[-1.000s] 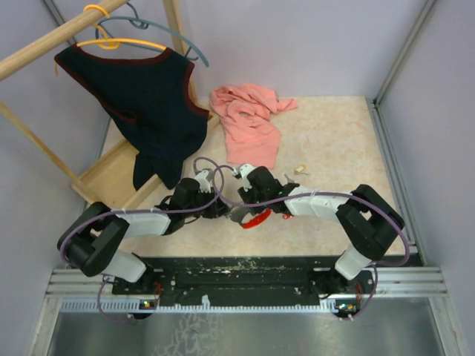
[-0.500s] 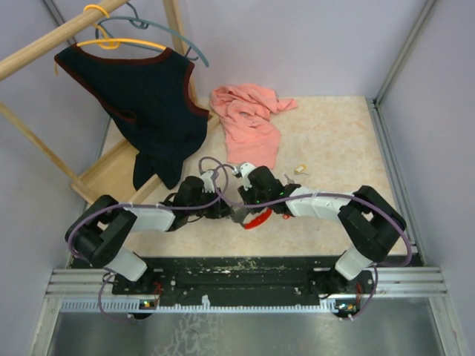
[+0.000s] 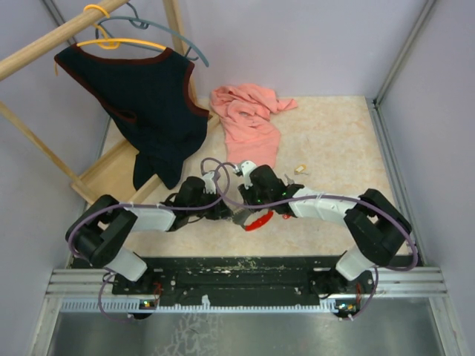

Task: Put the keys on the keyring

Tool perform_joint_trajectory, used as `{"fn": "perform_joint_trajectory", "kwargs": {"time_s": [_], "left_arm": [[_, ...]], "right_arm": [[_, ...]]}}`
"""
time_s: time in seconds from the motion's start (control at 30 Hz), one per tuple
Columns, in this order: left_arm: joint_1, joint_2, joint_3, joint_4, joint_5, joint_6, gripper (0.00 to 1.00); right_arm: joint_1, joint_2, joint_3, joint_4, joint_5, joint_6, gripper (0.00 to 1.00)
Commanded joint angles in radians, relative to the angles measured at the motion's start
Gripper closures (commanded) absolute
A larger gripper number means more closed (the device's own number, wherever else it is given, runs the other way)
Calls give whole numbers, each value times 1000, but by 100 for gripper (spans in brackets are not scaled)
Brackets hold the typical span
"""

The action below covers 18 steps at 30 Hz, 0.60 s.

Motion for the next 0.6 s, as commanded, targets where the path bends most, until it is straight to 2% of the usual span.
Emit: {"fn": "perform_joint_trajectory", "kwargs": {"time_s": [0.0,0.2,0.3,0.43,0.57], "left_arm": [[-4,-30,43,-37,-9,115,100],[-4,-68,136,-108,5,364,100],[-4,-78,162,-120,13,465,100],[-3,-79,182,-113,29,543,100],[-4,-82,189,-96,70,582,100]], "right_arm": [[-10,-58,-1,53,-36,-33,73],[-91,-68,31,29,-231,-177,72],[-156,-76,48,32,-416,-269,67],[-200,-79,60,53,-533,-405,60],[-228,-35,105,29,-584,-497,57]]}}
